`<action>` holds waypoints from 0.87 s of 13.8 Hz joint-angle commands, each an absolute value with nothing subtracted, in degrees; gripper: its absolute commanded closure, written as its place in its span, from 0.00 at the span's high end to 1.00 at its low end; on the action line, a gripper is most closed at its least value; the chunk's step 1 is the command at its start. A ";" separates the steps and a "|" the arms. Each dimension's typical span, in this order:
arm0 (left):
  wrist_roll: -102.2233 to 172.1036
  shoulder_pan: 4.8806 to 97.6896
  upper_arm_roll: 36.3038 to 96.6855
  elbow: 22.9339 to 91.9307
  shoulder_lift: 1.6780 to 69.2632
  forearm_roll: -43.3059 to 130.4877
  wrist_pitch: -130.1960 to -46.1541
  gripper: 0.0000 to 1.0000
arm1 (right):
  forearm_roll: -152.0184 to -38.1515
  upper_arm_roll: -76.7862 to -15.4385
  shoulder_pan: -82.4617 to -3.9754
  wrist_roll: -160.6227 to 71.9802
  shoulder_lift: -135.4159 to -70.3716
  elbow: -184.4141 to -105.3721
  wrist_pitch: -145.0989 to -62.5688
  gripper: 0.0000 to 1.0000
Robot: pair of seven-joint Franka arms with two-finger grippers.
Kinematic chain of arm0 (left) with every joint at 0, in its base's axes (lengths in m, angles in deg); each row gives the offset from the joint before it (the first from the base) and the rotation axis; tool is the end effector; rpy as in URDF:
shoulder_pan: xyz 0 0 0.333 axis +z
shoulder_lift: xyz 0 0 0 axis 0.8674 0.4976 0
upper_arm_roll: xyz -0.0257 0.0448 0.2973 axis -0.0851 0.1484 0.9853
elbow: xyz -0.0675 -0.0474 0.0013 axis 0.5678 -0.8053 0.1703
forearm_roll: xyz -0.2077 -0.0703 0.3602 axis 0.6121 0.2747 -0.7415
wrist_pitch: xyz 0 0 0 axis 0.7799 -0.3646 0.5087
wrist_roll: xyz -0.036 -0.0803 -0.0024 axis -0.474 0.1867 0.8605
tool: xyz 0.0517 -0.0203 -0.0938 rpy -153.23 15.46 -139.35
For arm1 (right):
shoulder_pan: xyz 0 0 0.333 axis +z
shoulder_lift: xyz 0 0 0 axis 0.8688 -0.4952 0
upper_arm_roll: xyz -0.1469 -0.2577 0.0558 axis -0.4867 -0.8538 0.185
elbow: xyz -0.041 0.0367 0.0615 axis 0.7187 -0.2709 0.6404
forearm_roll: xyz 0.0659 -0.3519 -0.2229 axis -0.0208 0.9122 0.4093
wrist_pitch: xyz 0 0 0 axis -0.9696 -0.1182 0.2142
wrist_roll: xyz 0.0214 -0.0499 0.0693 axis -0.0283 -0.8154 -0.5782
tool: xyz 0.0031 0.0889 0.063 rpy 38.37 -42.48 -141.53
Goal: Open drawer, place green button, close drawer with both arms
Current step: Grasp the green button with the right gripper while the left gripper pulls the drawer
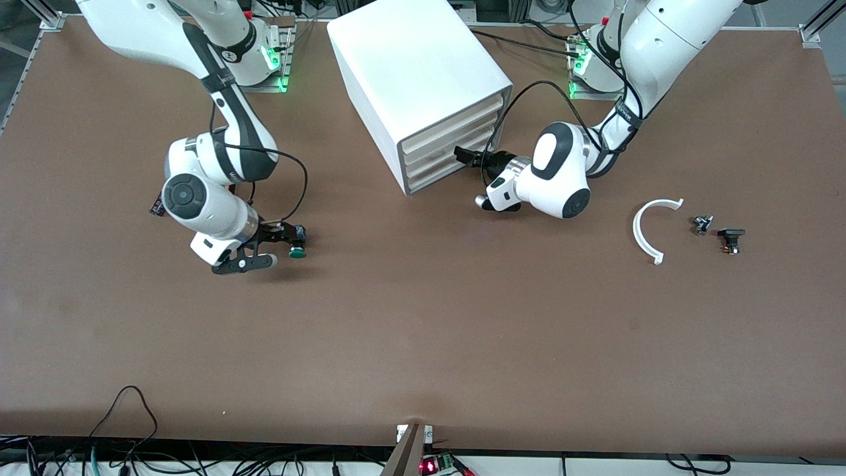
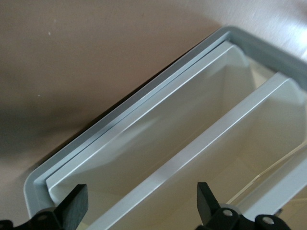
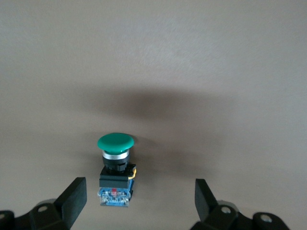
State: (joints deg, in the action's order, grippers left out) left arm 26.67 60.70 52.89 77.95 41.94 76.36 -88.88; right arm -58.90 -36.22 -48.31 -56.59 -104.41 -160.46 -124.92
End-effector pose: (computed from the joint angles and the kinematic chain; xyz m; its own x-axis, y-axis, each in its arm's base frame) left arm 0.4331 -0.3293 0.1409 0.7465 -0.2524 -0.6156 0.1970 -0.8000 0.5668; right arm 0.5916 0.1749 0.1985 0.9879 0.1450 -0.0555 0.1433 -0.9891 -0.0346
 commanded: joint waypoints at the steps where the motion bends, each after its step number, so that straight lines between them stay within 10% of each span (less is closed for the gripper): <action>1: 22.26 61.21 52.57 80.93 41.05 78.10 -90.27 1.00 | -59.91 -33.99 -48.28 -61.29 -103.07 -164.43 -128.75 1.00; 5: 21.28 61.21 51.42 82.96 41.14 79.68 -92.83 0.89 | -59.82 -33.37 -48.28 -63.33 -104.56 -165.05 -130.85 1.00; 8: 21.19 61.21 51.34 83.31 41.14 79.77 -93.09 0.11 | -59.65 -33.37 -48.28 -63.33 -105.44 -167.15 -134.18 1.00; 9: 21.19 61.21 51.33 83.32 41.14 79.77 -93.09 0.00 | -59.65 -33.37 -48.28 -63.33 -105.71 -168.73 -136.64 1.00; 12: 21.19 61.65 51.42 83.23 40.88 79.69 -93.01 0.00 | -59.56 -33.37 -48.28 -63.24 -106.24 -171.46 -141.58 1.00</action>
State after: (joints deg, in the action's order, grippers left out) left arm 22.09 61.20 51.41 81.62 41.61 79.16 -92.07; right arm -58.91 -33.53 -48.20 -62.83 -106.62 -169.52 -138.91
